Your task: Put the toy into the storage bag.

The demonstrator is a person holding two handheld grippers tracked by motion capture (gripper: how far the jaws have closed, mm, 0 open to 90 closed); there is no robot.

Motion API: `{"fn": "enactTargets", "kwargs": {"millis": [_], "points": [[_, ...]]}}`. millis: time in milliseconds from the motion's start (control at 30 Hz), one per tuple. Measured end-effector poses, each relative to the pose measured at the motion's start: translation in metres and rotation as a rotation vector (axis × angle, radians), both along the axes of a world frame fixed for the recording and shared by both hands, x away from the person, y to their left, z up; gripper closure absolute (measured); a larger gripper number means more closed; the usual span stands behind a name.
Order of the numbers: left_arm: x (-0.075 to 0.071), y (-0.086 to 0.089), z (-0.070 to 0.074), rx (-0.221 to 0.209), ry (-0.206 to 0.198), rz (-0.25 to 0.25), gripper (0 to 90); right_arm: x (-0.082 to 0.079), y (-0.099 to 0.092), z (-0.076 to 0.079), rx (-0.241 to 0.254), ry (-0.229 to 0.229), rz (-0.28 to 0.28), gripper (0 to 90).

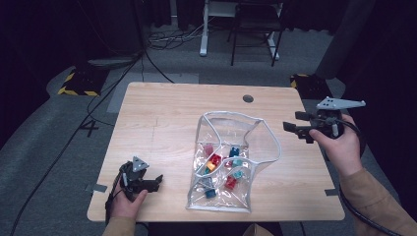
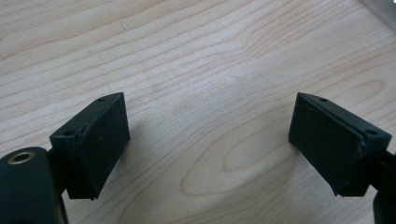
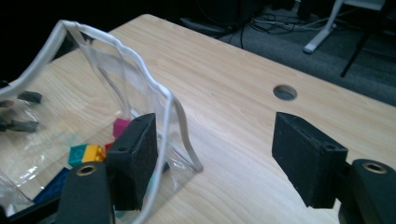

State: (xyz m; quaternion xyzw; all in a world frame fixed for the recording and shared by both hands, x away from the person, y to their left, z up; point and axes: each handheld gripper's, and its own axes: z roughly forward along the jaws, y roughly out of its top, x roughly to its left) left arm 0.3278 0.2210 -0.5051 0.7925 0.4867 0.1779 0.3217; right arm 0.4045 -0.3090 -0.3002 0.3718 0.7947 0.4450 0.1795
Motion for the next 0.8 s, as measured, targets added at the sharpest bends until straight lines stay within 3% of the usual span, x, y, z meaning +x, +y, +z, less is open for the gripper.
{"fn": "enactTargets", "kwargs": {"millis": [200,567,800], "points": [[0.000,0.000,0.000,0.000,0.000,0.000,12.6,-0.001,-0.023,-0.021,-0.014,0.051,-0.046,31.5],[0.000,0.000,0.000,0.000,0.000,0.000,12.6,-0.006,-0.052,-0.074,-0.035,0.159,-0.097,30.3],[0.000,0.000,0.000,0.000,0.001,0.000,12.6,-0.011,-0.059,-0.103,-0.073,0.183,-0.110,29.7]]}}
